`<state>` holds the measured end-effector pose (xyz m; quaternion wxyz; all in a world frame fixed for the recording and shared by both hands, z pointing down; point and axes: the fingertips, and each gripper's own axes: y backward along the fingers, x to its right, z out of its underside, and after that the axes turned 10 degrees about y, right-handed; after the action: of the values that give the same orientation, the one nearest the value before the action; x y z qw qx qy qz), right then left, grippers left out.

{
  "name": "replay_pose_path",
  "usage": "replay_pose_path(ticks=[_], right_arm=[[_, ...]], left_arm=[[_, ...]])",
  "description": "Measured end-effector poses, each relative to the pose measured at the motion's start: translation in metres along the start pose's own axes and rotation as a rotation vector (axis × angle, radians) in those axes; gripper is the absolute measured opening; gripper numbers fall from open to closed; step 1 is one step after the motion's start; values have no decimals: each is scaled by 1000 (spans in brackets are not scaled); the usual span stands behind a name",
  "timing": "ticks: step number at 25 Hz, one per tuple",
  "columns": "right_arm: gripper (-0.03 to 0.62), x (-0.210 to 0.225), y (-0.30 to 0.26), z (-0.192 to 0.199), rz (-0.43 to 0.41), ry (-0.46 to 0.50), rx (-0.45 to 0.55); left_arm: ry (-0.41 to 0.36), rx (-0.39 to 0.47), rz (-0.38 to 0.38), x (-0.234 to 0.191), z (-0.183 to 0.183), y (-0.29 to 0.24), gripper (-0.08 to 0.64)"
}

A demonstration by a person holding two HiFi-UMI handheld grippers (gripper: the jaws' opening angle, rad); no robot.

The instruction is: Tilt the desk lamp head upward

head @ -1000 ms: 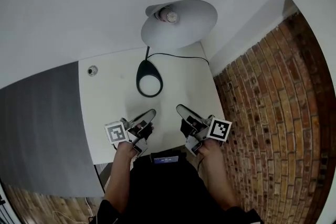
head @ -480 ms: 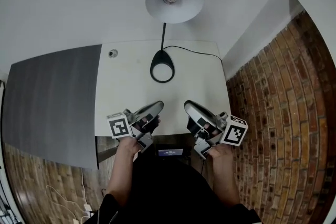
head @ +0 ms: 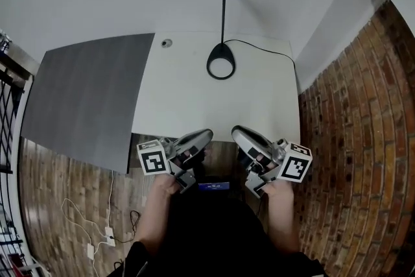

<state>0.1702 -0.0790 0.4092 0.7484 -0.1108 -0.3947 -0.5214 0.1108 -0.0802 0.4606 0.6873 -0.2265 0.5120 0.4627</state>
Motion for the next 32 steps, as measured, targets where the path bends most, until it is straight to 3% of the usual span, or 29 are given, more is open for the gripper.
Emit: replay_pose_path(ticks=[5,9,13,24,32], right_arm=[[49,-21,0,11,-19,35,-9],[38,-27,-1,9,13,68,49],[25,-31,-6,7,50,79,109],[17,-52,-43,29,135,146,123],[15,-66,-30,45,224,183,113]], left_arm=[[-30,-28,25,16,9,-1,9],[-49,-113,95,26,8,-13,9],[-53,-144,128,31,-2,-8,9],[-3,-186,181,31,-17,35,9],[47,-225,250,37,9,40,9]])
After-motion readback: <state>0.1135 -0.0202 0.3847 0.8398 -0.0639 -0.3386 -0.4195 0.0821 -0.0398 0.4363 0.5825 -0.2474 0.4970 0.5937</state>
